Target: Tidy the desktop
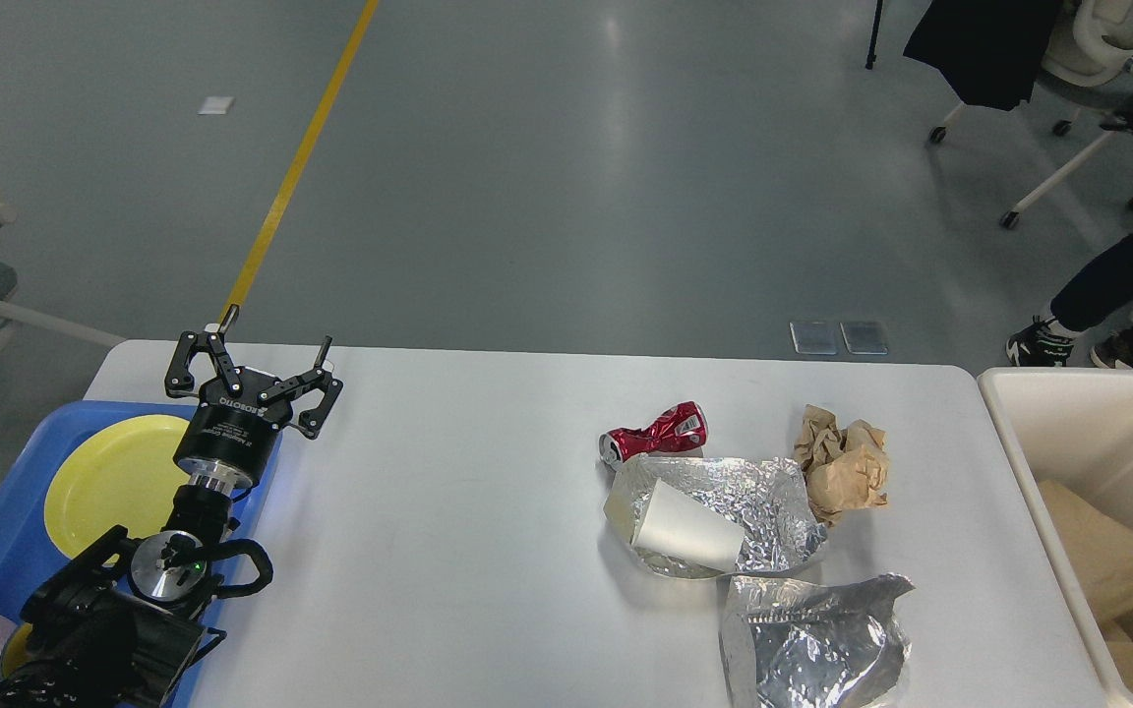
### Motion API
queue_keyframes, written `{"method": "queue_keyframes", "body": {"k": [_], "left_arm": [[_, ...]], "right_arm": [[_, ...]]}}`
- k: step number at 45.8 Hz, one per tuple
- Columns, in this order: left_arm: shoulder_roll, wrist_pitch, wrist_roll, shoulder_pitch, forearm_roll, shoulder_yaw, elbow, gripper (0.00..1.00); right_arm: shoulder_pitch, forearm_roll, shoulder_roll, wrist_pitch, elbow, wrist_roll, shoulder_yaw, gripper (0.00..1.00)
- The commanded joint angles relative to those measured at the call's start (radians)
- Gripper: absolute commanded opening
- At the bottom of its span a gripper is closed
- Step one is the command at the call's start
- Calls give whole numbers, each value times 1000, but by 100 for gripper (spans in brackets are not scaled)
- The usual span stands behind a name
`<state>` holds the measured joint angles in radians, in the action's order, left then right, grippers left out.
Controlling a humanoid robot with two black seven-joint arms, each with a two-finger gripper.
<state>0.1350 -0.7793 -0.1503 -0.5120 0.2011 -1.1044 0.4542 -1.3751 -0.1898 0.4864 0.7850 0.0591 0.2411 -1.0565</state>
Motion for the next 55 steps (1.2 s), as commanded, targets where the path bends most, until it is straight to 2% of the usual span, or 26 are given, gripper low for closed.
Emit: {"method": "queue_keyframes", "body": {"k": [1, 6, 10, 28, 42, 50, 55], "left_arm": [[0, 0, 0, 0, 0, 0, 0, 100], [0, 0, 0, 0, 1, 0, 0, 100], [0, 0, 0, 1, 0, 0, 0, 100], [0, 0, 0, 1, 0, 0, 0, 100], [0, 0, 0, 1, 0, 0, 0, 100], [2, 0, -2, 1, 0, 0, 0, 100], [0, 0, 0, 1, 0, 0, 0, 100]], "right_arm": [[-76, 24, -95, 175, 68, 0, -2, 100], [-110, 23, -175, 175, 145, 0, -19, 100], [-142, 23, -218, 175, 151, 0, -37, 100], [-171, 21, -295, 175, 154, -2, -57, 100], [-173, 21, -293, 175, 128, -2, -54, 100], [-238, 21, -237, 175, -96, -3, -50, 100], [-320, 38, -155, 175, -350, -5, -51, 100]]}}
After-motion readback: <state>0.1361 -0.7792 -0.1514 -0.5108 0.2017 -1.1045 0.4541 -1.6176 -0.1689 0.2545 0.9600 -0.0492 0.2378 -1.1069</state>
